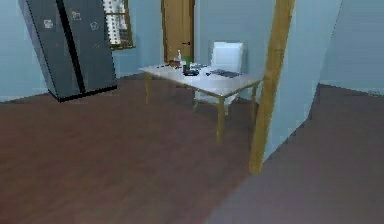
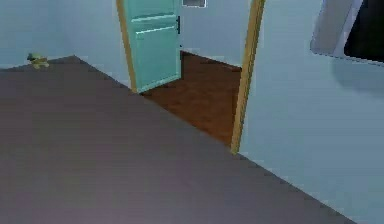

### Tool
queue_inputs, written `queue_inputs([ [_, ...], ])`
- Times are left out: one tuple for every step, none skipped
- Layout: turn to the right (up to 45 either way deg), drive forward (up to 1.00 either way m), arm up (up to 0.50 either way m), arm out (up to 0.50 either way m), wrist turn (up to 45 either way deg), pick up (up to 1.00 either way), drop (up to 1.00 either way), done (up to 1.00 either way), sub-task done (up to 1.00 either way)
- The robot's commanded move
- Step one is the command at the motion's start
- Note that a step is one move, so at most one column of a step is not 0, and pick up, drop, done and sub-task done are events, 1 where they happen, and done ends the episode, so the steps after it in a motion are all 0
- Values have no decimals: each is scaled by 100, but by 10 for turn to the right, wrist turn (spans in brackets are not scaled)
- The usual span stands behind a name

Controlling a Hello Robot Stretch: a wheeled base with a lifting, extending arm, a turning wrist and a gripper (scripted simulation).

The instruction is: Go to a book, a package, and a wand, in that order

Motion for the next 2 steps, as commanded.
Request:
queue_inputs([
  [0, 50, 0, 0, 0, 0, 0, 0, 0],
  [-450, 0, 0, 0, 0, 0, 0, 0, 0],
])
